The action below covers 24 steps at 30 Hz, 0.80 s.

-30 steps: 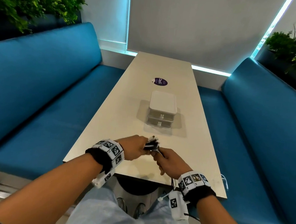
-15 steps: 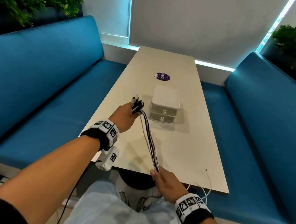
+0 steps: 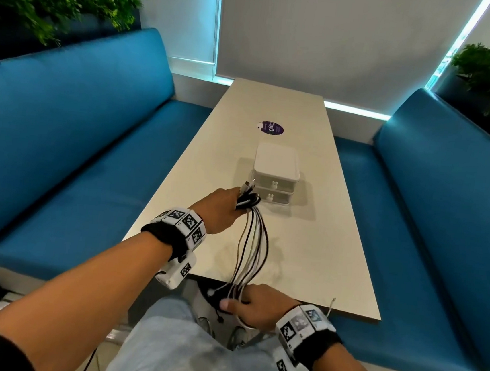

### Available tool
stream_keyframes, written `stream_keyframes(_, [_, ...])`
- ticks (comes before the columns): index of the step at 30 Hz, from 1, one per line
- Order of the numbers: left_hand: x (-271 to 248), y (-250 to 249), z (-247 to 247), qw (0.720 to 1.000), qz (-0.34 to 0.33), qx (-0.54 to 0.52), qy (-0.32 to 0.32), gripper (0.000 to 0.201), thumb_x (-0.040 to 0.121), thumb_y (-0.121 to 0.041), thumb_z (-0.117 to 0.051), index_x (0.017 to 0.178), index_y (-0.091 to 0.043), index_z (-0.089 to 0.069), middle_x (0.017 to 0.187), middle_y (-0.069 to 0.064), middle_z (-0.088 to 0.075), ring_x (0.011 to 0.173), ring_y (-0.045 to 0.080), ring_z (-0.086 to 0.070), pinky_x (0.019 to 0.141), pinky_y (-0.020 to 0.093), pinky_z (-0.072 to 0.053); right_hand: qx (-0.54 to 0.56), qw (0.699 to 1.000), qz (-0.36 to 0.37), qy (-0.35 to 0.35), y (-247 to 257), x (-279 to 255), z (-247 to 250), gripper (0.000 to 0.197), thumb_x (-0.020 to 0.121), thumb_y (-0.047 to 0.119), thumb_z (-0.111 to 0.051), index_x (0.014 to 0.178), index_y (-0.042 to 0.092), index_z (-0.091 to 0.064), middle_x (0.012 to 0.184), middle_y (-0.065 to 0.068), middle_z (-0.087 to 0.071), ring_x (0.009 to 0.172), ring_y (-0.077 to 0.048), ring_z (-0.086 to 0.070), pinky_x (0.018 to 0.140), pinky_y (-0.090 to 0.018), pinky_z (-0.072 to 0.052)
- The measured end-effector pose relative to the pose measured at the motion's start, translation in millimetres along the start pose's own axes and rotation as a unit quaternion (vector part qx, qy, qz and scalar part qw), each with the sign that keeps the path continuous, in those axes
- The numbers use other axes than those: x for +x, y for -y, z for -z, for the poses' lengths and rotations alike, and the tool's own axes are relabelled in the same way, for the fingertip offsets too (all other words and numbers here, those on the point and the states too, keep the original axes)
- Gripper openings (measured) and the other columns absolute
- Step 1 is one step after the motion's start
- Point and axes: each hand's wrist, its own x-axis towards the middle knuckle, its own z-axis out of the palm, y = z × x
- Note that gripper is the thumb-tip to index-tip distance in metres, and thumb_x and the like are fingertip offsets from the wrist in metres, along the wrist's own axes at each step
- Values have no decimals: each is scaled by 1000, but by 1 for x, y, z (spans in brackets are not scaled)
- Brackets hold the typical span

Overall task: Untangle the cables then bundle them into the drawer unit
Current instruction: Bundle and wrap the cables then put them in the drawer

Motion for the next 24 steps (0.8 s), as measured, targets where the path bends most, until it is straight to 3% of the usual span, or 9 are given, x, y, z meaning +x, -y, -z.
stream_keyframes(2, [-4,5,-3,1000,-7,-3,15,41,95,-42,-57,128,-18,-55,118,8,-68,108,28,-64,95,42,-50,-4,999,-48,-9,-1,-8,17,85,78,89,-20,73,15,-60,84,-12,-63,80,-27,-61,78,-36,-49])
stream_keyframes(6, [-6,4,-4,999,-18,35,30,44,92,-56,-50,118,-22,-55,108,6,-69,95,26,-66,88,44,-53,8,991,-135,-26,-17,-23,50,104,64,99,-20,75,11,-74,74,-2,-74,72,-18,-68,88,-39,-50])
stream_keyframes(11, [-8,-1,2,995,-15,92,46,47,94,-60,-45,112,-18,-55,98,7,-66,83,26,-63,82,43,-53,-55,971,-231,-28,-26,-35,83,110,45,106,-26,77,13,-74,66,2,-74,73,-17,-70,85,-38,-51])
stream_keyframes(12, [-9,-1,2,994,-11,102,49,47,95,-59,-44,111,-16,-55,97,8,-66,82,26,-62,81,41,-53,-72,969,-234,-42,-26,-37,88,111,42,107,-28,83,14,-72,75,1,-74,77,-18,-69,84,-38,-51])
stream_keyframes(14, [-12,-2,1,991,-7,122,57,45,97,-56,-45,113,-15,-55,100,8,-65,82,26,-60,78,38,-51,-93,967,-220,-93,-25,-38,93,120,39,107,-34,110,14,-61,106,-3,-67,97,-23,-63,87,-42,-51])
stream_keyframes(17, [-14,-2,-7,987,-16,143,74,39,98,-47,-50,119,-15,-54,108,9,-66,90,28,-61,82,38,-50,-36,977,-110,-179,-14,-31,89,128,47,98,-51,148,23,-29,148,-4,-37,135,-24,-38,108,-45,-38])
stream_keyframes(19, [-13,-4,-13,987,-24,135,86,36,97,-43,-54,119,-16,-55,108,8,-67,91,26,-63,85,42,-51,53,979,-23,-195,0,-21,83,118,57,85,-64,151,29,-22,153,2,-35,139,-18,-35,110,-36,-34])
stream_keyframes(21, [-14,-9,-15,988,-32,121,92,31,95,-42,-56,115,-17,-58,104,5,-68,89,25,-64,84,43,-52,133,970,10,-204,8,-6,71,91,69,66,-73,144,31,-33,136,10,-54,124,-14,-51,97,-28,-40])
stream_keyframes(24, [-14,-6,-14,992,-33,92,82,27,95,-40,-58,109,-17,-59,101,5,-67,88,24,-63,83,42,-51,202,947,-2,-250,1,14,56,36,83,35,-68,116,25,-56,101,12,-70,98,-14,-65,91,-36,-50])
